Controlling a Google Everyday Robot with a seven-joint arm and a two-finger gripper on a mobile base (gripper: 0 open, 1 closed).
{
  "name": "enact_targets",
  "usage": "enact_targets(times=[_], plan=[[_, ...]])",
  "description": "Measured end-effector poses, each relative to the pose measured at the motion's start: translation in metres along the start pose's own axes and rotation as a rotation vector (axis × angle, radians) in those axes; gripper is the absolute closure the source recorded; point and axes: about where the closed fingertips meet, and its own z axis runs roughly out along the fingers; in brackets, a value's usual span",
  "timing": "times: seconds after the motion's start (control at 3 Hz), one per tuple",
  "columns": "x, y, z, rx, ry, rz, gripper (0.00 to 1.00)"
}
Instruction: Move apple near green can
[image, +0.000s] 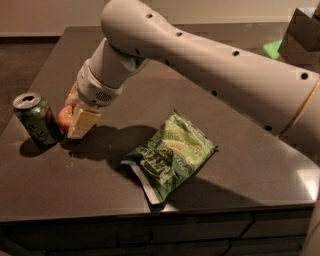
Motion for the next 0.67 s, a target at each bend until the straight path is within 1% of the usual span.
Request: enact_targets(times=[0.33, 0.67], plan=[[0.0023, 0.0040, 0.0135, -0.034, -0.003, 0.007, 0.81], [0.0067, 0.0043, 0.0183, -0.048, -0.018, 0.016, 0.57]])
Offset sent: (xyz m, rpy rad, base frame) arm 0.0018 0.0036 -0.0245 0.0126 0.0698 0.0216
